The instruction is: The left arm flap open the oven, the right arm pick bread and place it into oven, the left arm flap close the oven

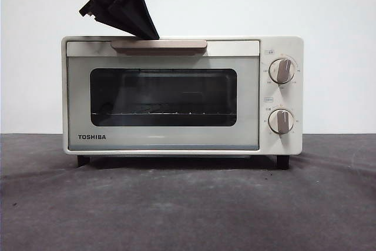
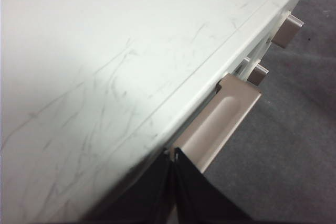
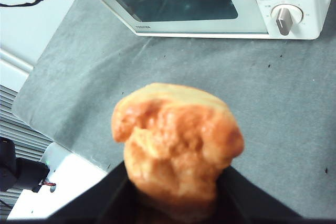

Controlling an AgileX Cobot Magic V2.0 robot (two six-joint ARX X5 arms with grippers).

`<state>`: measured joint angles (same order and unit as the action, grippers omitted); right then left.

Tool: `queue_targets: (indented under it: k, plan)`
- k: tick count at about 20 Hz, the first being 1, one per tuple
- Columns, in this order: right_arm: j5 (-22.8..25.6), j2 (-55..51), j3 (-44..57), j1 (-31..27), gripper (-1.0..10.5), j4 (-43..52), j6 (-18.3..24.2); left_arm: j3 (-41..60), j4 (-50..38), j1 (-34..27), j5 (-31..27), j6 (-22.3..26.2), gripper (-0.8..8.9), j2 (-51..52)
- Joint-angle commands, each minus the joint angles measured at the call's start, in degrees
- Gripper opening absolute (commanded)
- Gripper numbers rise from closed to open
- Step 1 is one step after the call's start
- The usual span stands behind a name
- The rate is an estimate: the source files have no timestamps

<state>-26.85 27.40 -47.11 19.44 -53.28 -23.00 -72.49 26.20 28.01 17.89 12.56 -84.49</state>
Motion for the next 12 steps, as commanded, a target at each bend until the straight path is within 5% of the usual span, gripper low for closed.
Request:
queue_targets:
  k: [1,12]
  plan:
    - [-0.1,0.1,-1.0,0.2,1.6,0.8,-0.6,-0.4,3.1,1.1,-0.3,0.3,0.15,-1.9]
    - [-0.2,0.1,-1.0,0.2,1.6,0.9,-0.6,2.7,12.3,4.0,-3.5,0.0,0.15,2.3]
